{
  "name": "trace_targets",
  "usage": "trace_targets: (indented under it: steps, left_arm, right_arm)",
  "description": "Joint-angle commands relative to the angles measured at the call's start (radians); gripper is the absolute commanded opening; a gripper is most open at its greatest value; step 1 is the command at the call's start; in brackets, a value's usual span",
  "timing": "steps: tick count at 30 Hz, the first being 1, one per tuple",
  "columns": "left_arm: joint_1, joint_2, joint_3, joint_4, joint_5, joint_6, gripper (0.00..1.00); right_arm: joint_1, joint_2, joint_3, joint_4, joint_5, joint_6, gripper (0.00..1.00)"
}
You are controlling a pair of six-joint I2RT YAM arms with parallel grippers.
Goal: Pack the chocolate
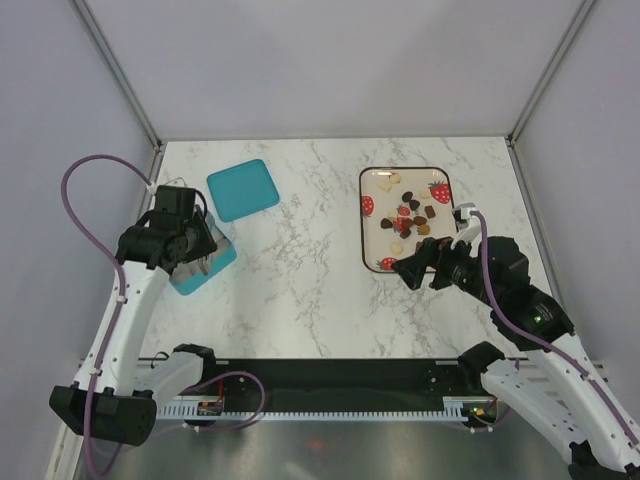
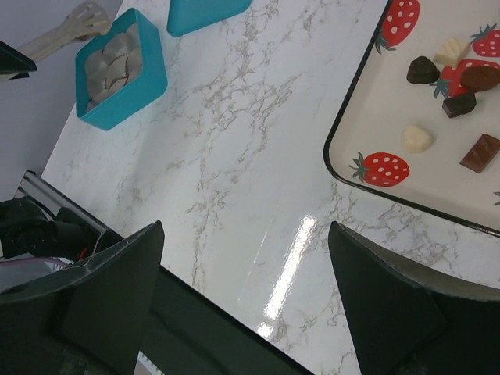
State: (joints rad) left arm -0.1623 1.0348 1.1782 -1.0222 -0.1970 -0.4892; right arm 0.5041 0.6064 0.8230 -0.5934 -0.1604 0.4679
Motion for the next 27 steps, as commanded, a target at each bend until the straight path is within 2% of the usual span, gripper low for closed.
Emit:
trace_targets:
  steps: [1, 14, 27]
  left_arm:
    - [0.009, 0.002, -0.044, -0.127, -0.029, -0.058, 0.33]
    - [0.009, -0.033, -0.155, -0.069, 0.011, -0.062, 0.33]
    - [0.007, -0.012, -0.16, -0.033, 0.068, -0.035, 0.36]
  right_arm:
    - [0.02, 0.001, 0.013, 0.043, 0.018, -0.003, 0.95]
    - [0.037, 0.021, 0.044, 0.017, 0.038, -0.031, 0.95]
    - [0.039, 0.024, 0.05, 0.017, 0.055, -0.038, 0.95]
